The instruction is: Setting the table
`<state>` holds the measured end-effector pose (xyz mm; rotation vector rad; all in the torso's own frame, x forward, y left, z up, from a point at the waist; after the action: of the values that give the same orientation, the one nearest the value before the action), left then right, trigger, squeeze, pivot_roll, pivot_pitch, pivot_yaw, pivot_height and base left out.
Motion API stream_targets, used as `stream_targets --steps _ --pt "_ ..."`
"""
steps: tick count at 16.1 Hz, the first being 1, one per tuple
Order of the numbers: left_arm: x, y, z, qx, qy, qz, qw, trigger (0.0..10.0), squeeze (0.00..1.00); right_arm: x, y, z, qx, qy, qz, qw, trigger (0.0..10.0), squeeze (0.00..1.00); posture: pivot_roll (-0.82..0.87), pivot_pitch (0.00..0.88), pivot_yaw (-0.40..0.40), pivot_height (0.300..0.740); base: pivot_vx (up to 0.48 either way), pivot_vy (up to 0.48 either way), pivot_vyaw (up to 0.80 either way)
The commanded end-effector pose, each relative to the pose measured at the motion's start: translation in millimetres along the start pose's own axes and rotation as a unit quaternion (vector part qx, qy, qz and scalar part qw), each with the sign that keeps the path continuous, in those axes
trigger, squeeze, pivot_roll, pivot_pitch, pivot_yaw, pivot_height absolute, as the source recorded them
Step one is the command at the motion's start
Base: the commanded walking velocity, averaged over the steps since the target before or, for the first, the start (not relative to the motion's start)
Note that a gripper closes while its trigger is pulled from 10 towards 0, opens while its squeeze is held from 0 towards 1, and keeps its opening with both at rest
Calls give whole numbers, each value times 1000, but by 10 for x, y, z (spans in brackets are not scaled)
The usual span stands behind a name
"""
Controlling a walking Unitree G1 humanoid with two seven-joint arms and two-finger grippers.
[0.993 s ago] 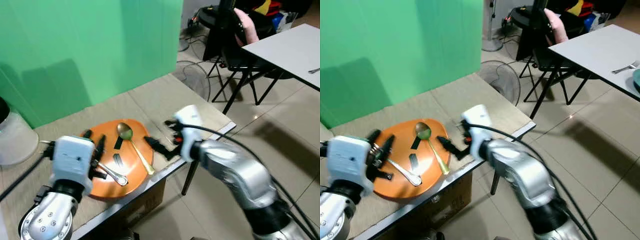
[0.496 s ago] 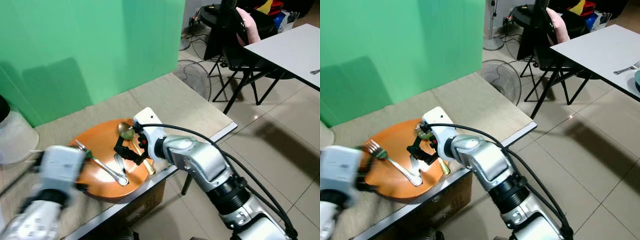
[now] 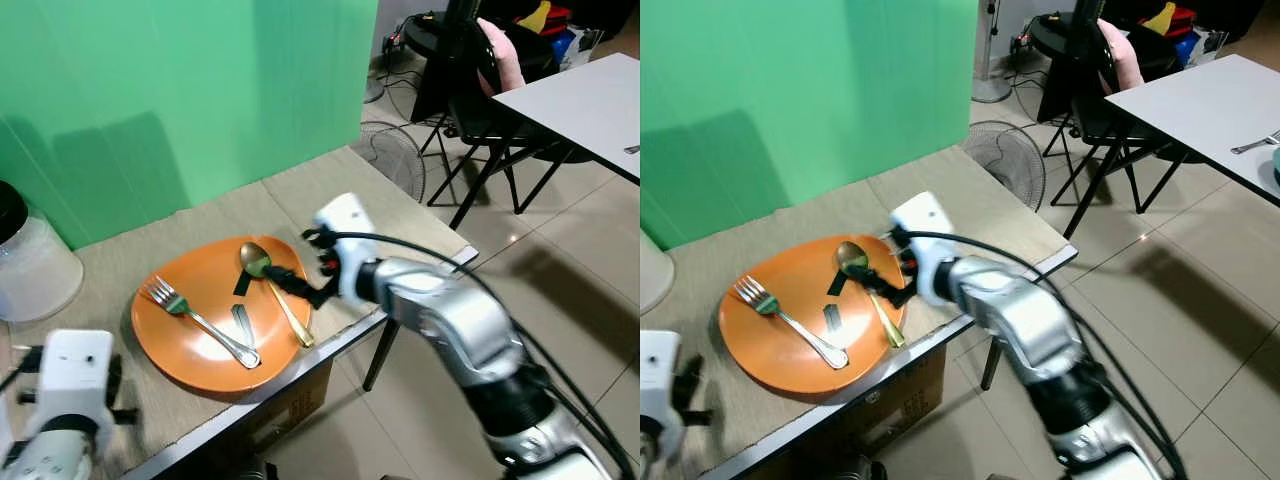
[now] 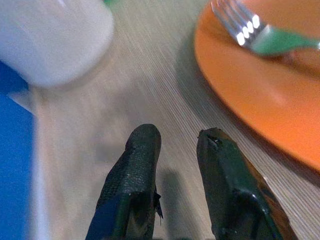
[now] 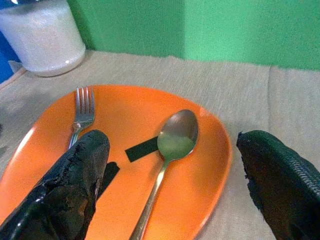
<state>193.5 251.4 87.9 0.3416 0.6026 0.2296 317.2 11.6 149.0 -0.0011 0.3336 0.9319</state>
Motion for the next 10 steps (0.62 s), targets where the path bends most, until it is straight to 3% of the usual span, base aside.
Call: stream_targets --steps 1,5,10 --pt "31 -38 -34 -13 12 -14 1000 10000 0 -58 21 94 -6 -21 6 1000 10000 0 23 43 -9 740 0 0 0" --pt "186 -133 -2 -34 8 -41 999 10000 0 -203 8 90 -11 -29 11 999 10000 0 16 41 -11 740 0 0 0" --pt "384 -372 105 -77 0 -91 993 10000 0 -328 -39 33 -23 -22 11 999 10000 0 6 40 -14 740 0 0 0"
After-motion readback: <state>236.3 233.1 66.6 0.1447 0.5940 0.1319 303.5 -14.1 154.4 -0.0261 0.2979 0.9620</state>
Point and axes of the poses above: a point about 5 cm out from each wrist's last joint towards the gripper, its own x axis pointing out of the wrist towards the gripper, its own z axis along the axis of the wrist's last joint, y = z × x, the point moved 6 cm from there along x, pointing out of the wrist towards the gripper, and after that the axes turned 5 degrees about x, right-handed, at the moved point
